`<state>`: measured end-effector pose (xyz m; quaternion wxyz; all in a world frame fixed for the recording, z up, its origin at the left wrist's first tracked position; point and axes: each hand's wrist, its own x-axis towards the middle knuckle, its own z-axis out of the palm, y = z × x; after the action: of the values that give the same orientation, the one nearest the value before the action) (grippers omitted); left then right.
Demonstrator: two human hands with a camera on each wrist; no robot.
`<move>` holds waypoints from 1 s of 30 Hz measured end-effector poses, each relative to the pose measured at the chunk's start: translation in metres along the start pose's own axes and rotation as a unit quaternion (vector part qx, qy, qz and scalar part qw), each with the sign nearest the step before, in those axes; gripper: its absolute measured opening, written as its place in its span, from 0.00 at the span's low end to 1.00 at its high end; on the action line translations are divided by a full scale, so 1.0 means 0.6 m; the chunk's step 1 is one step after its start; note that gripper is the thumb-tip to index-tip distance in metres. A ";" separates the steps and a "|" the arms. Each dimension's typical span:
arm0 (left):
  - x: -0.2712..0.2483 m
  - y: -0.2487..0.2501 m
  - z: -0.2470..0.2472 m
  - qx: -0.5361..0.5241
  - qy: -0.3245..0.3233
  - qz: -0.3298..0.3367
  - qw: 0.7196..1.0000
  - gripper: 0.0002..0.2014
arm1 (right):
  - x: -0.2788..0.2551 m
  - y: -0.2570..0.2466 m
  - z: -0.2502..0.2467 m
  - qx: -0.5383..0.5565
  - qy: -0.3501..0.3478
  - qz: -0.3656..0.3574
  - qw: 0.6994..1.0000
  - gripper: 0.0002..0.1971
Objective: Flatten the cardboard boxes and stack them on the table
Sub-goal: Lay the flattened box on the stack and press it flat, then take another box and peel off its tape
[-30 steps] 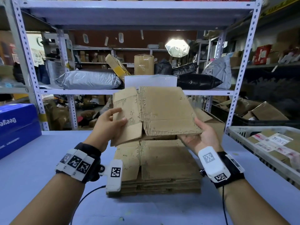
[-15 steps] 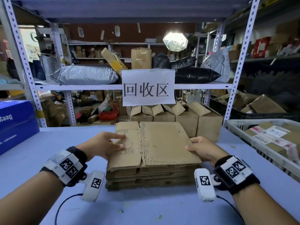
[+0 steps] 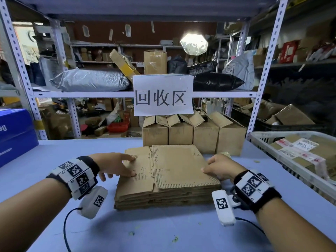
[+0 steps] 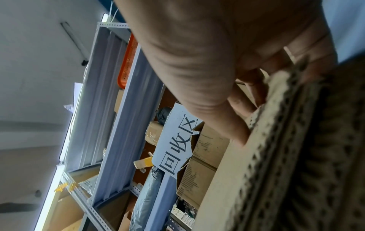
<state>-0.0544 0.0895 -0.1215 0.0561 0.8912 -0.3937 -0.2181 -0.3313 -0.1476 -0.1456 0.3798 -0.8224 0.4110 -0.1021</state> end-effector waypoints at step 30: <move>0.224 0.139 -0.152 0.005 0.193 0.075 0.978 0.15 | 0.253 -0.305 0.030 -0.345 0.059 -0.180 0.919 0.18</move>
<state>0.0086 -0.0718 -0.0633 0.1433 0.8846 -0.4425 -0.0349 -0.1158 -0.1840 -0.0502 0.0229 -0.9550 0.2874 -0.0692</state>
